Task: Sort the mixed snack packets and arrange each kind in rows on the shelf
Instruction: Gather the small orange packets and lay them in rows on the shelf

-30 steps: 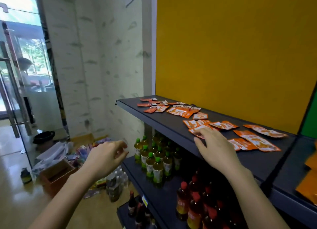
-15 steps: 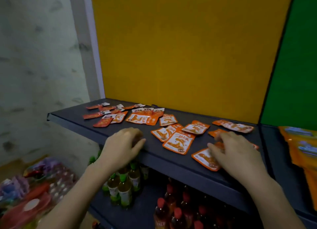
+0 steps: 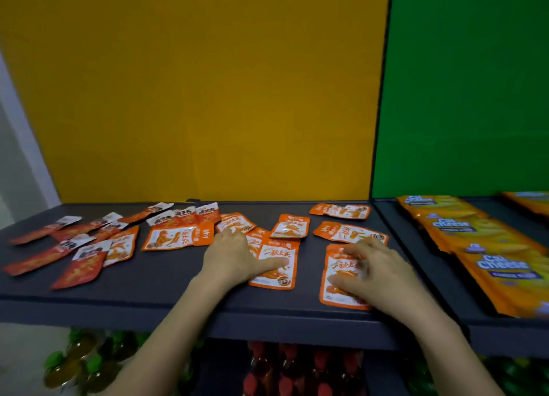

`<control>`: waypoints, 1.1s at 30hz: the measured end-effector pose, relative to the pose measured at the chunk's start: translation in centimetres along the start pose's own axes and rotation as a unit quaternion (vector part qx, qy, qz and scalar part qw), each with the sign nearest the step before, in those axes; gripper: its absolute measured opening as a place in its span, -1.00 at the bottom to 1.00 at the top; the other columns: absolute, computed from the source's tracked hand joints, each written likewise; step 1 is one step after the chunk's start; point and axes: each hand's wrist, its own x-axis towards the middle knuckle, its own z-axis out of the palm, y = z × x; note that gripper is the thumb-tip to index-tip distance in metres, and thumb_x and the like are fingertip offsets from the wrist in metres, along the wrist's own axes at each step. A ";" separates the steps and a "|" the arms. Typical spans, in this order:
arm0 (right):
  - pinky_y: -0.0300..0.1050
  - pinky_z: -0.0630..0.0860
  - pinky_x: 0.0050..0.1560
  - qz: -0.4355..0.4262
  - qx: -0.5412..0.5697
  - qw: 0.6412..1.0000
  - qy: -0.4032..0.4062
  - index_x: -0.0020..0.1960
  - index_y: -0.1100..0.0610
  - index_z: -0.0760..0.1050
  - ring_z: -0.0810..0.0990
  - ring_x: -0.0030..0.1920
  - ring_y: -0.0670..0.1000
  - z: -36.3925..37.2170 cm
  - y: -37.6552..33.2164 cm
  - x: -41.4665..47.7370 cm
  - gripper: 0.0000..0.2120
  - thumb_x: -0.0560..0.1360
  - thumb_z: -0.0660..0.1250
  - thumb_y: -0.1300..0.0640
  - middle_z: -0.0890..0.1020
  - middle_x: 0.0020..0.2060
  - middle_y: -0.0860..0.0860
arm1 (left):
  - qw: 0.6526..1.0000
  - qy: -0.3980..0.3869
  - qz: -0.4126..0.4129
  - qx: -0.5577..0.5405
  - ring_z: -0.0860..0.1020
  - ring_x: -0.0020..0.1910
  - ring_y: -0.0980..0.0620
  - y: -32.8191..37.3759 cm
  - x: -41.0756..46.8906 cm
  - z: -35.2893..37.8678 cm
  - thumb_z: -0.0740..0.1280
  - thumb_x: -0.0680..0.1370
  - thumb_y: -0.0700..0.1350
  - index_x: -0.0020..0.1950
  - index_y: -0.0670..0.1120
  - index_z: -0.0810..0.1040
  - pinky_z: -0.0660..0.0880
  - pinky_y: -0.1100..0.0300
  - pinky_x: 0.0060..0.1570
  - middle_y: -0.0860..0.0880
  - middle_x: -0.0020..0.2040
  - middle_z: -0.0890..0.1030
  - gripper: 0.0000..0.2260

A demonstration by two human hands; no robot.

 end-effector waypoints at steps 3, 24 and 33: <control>-0.05 0.32 0.35 0.021 0.061 0.998 0.007 0.40 -0.03 0.29 0.39 0.34 0.00 -0.3 -0.1 -0.3 -0.29 0.33 0.48 -0.06 0.34 0.39 -0.06 | 0.996 -0.043 0.018 -0.078 0.46 -0.09 -0.02 -0.5 0.5 -0.8 0.37 0.29 0.35 -0.14 -0.11 0.40 0.37 0.15 -0.15 -0.07 -0.06 0.50 -0.46; -0.11 0.49 0.00 0.076 0.129 0.988 -0.024 -0.02 0.08 0.46 0.58 -0.07 0.07 -4.0 -0.6 7.7 -0.83 0.41 0.35 0.09 0.60 -0.08 0.05 | 0.868 -0.147 0.041 -0.473 0.62 -0.26 0.07 -2.9 0.5 -3.0 0.40 0.47 -0.20 -0.12 -0.01 0.46 0.57 0.30 -0.27 -0.03 -0.16 0.63 -0.86; -0.08 0.45 0.20 0.117 0.058 0.988 -0.081 0.31 0.14 0.41 0.54 0.20 0.08 -2.5 0.4 8.1 -0.52 0.44 0.38 0.02 0.54 0.22 0.07 | 0.801 -0.088 -0.008 -0.592 0.57 -0.56 0.16 2.2 4.0 -1.9 0.41 0.43 -0.26 -0.19 -0.18 0.55 0.52 0.37 -0.47 -0.04 -0.39 0.65 -0.95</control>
